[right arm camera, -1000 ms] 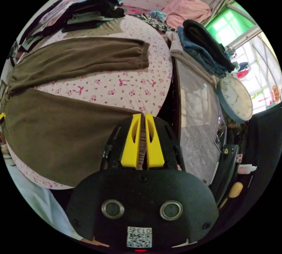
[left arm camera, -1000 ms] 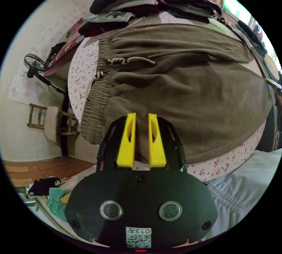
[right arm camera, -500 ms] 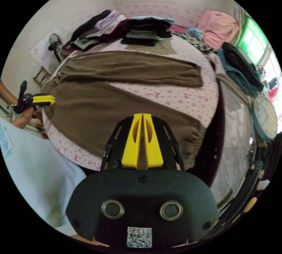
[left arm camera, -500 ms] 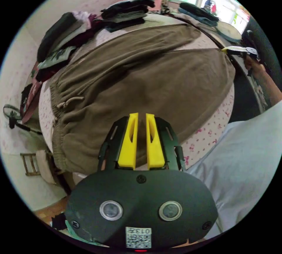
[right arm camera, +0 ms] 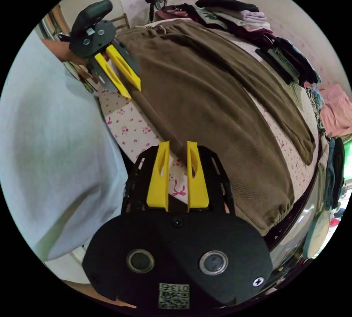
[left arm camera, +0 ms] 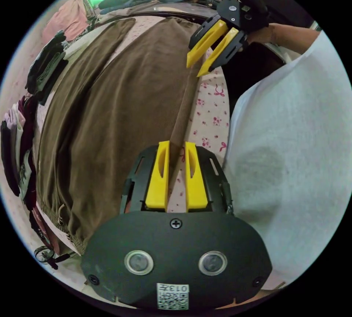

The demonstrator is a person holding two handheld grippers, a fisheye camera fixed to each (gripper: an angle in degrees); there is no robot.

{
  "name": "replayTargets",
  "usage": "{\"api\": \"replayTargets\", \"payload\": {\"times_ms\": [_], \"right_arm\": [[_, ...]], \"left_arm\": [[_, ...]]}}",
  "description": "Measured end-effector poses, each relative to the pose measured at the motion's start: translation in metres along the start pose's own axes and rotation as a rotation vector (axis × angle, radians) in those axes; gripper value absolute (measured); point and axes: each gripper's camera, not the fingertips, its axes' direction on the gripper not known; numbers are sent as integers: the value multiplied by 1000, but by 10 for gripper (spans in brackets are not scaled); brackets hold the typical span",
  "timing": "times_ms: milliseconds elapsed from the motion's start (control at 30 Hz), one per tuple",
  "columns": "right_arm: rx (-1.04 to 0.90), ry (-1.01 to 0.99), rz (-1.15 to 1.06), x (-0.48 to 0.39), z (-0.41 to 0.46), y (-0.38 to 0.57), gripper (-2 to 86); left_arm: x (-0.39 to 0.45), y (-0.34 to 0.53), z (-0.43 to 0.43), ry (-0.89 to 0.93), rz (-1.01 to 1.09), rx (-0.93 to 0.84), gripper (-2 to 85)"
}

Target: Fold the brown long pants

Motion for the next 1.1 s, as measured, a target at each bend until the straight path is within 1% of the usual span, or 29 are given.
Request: {"api": "replayTargets", "payload": {"times_ms": [67,133,267,367,500,633,700,733,900,1000,1067,1100], "right_arm": [[-31,5,-32,-2,7,0,74],[-30,24,-46,-5,8,0,63],[-20,86,1,-8,4,2,18],[28,54,27,-7,-7,11,10],[-2,20,25,-6,6,17,6],[-35,20,-6,-3,3,20,4],[10,11,17,5,-9,25,2],[53,-2,62,15,-18,27,1],[156,22,291,59,-19,17,-1],[105,-3,401,88,1,6,-1],[16,-18,466,112,17,10,0],[36,-44,453,117,16,14,0]], "left_arm": [[-5,-2,0,-12,-2,0,39],[-14,-4,-3,28,-33,0,18],[-18,-1,-21,42,-34,66,6],[-18,2,-24,26,-20,82,3],[-26,1,2,83,-47,27,2],[-36,12,-13,119,-94,76,1],[-41,21,-28,129,-109,140,-1],[-49,27,-35,140,-138,183,-2],[-96,21,-30,97,-313,225,-3],[-120,8,-16,85,-368,203,-3],[-132,6,-5,82,-402,166,-3],[-139,7,1,87,-414,139,-3]]}}
